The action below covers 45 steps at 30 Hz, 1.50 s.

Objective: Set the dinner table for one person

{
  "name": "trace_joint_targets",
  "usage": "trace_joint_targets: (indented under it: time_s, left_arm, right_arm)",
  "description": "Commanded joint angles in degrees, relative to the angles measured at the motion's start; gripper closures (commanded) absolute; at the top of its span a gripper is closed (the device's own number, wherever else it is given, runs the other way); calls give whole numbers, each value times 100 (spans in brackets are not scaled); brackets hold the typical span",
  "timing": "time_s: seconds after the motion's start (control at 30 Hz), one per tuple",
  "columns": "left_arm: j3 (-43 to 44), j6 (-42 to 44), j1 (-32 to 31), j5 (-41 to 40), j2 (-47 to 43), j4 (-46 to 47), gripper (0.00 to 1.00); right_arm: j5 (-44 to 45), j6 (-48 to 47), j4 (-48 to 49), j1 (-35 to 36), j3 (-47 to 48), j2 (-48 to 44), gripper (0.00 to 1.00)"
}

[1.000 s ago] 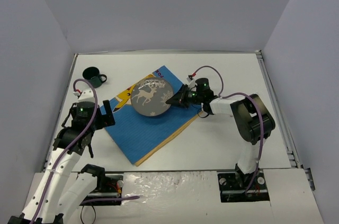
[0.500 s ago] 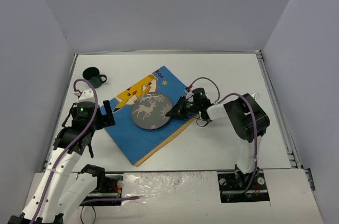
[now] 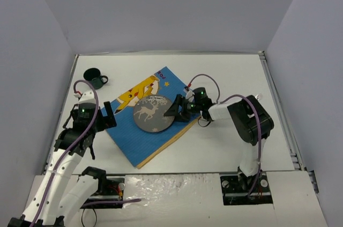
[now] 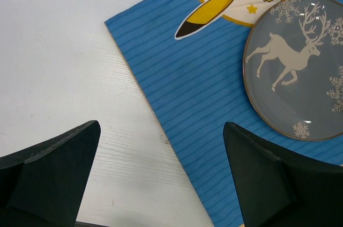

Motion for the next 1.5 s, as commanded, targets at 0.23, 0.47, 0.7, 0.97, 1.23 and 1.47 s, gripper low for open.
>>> trace_joint_targets:
  time_s: [0.23,0.47,0.7,0.97,1.23,1.47]
  left_arm:
    - [1486,-1537,227,-800,1306,-407,3]
    - [2565,-1534,1138,-690,2768,293,3]
    - [4279,-498,2084,211,4846,992,3]
    - [6057,939,2545,952,6674,735,12]
    - [6953,1412,2806,1475,7806,402,32]
    - [7388,1344,2855,1666,8368,479,46]
  right_arm:
    - [2730,-2374,-4175,-200,1018,-1738,11]
    - [3561,-2782,-4550,-239,1411,-2656,10]
    - [3400,-3243,-4541,-298,1477,-3172,10]
    - [3274,-3293,-4531,-310,1243,-3412,10]
    - [3340,-3099,-4506,-327,934,-3566,11]
    - [3358,-3048,-4506,-327,824,-3651,11]
